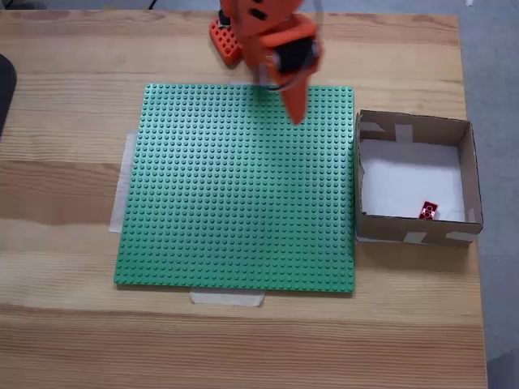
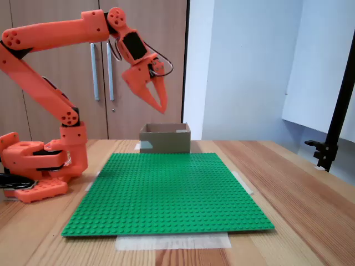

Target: Pick the red lego block and put it in the box.

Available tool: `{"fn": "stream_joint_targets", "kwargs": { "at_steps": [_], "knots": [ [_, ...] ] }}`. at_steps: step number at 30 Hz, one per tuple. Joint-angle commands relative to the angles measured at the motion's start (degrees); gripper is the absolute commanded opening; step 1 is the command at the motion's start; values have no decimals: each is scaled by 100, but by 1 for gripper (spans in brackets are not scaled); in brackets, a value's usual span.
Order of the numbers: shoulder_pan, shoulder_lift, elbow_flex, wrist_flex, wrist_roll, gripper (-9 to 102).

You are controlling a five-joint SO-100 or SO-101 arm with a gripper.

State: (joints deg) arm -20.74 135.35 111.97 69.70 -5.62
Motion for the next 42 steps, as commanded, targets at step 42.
{"fn": "stream_joint_targets", "kwargs": {
  "at_steps": [42],
  "knots": [
    [1890, 3647, 4271, -1854, 176, -1]
  ]
}}
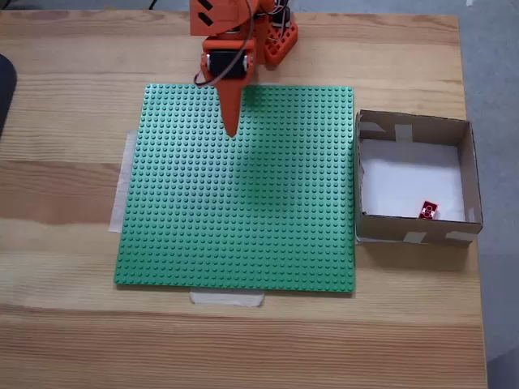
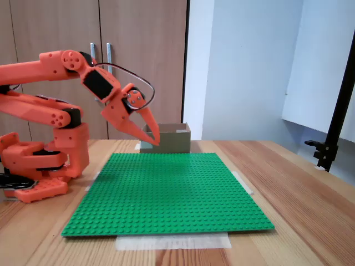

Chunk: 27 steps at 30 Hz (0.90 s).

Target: Pick the red lego block and put it in the box.

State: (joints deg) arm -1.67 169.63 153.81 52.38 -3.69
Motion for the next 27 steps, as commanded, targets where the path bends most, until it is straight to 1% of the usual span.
{"fn": "stream_joint_targets", "kwargs": {
  "at_steps": [1, 10, 18, 27],
  "knots": [
    [-26, 316, 185, -141, -9, -1],
    [35, 809, 879, -211, -264, -1],
    [26, 1178, 1696, -475, -387, -1],
    [0, 1512, 2426, -642, -193, -1]
  ]
}}
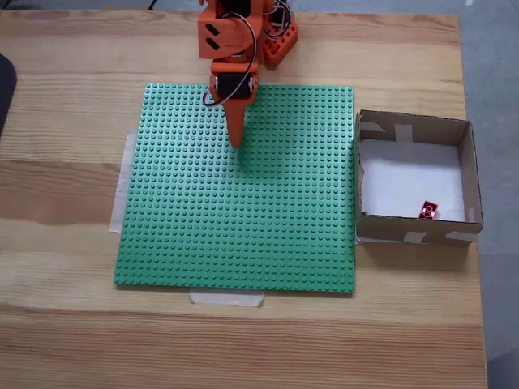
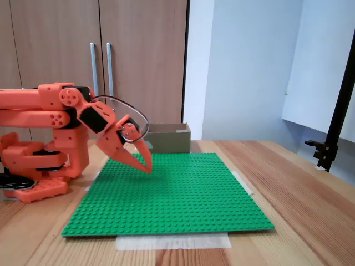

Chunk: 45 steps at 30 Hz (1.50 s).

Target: Pick the red lego block and put it in the box.

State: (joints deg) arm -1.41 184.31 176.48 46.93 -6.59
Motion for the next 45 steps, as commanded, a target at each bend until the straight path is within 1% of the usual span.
{"fn": "stream_joint_targets", "kwargs": {
  "at_steps": [1, 9, 21, 45],
  "knots": [
    [-35, 44, 193, -105, 149, -1],
    [-53, 44, 492, -281, 369, -1],
    [-123, 44, 562, -229, 123, -1],
    [-123, 44, 554, -193, 141, -1]
  ]
}}
